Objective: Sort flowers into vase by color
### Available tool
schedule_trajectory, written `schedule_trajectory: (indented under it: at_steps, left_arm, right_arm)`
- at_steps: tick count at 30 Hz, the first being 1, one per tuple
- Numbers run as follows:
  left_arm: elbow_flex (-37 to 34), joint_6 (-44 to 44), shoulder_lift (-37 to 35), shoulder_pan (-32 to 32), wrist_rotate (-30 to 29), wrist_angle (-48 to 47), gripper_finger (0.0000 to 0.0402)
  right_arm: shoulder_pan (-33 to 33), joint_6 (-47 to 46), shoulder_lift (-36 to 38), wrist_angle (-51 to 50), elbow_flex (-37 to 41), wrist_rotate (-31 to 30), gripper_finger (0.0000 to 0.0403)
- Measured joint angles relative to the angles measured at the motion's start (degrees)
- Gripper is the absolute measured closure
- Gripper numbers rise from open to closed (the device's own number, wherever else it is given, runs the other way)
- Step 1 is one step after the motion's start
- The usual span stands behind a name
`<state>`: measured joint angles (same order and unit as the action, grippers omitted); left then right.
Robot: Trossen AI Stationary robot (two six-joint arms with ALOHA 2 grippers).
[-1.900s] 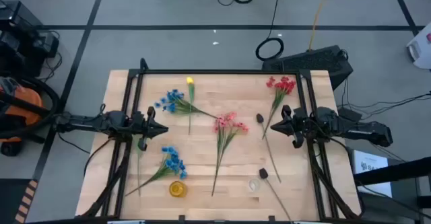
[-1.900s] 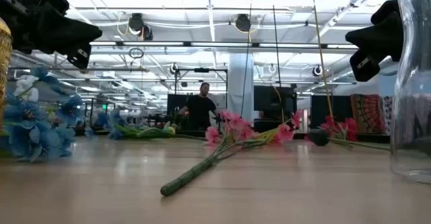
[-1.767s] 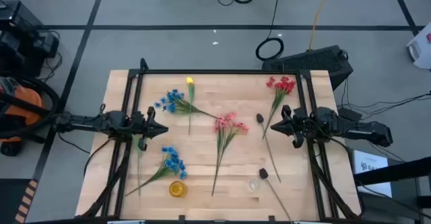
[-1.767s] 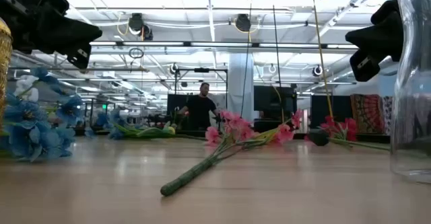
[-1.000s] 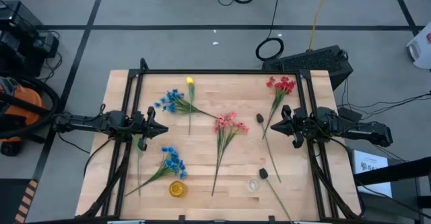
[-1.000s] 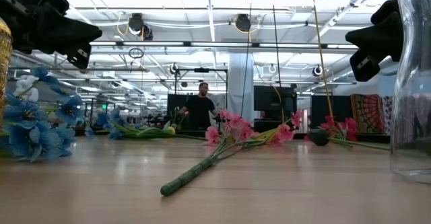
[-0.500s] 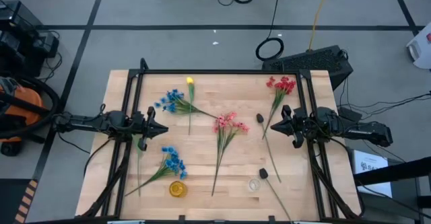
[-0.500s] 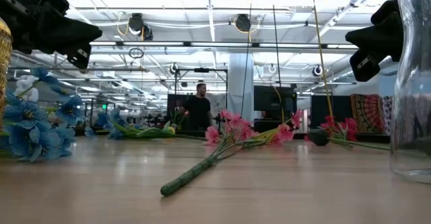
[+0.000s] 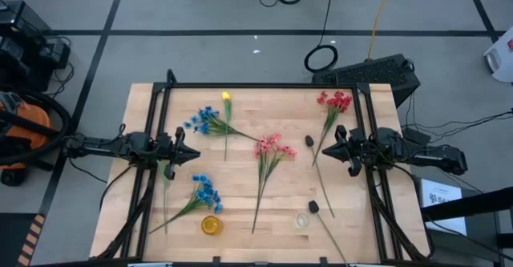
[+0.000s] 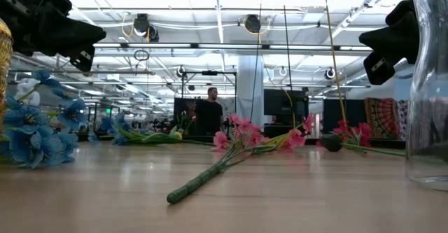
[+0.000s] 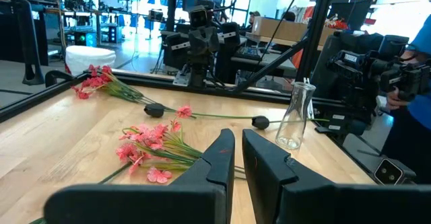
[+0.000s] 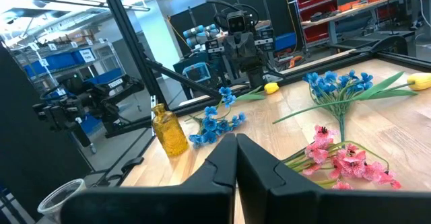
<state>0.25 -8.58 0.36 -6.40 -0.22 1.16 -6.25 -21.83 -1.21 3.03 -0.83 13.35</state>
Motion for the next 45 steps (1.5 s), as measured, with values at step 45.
schedule_trajectory:
  at_steps: [45]
  left_arm:
    - [0.0, 0.0, 0.0, 0.0, 0.0, 0.0, 0.0366]
  right_arm:
    - [5.4, -41.5, -90.2, -52.1, -78.3, -28.5, 0.0403]
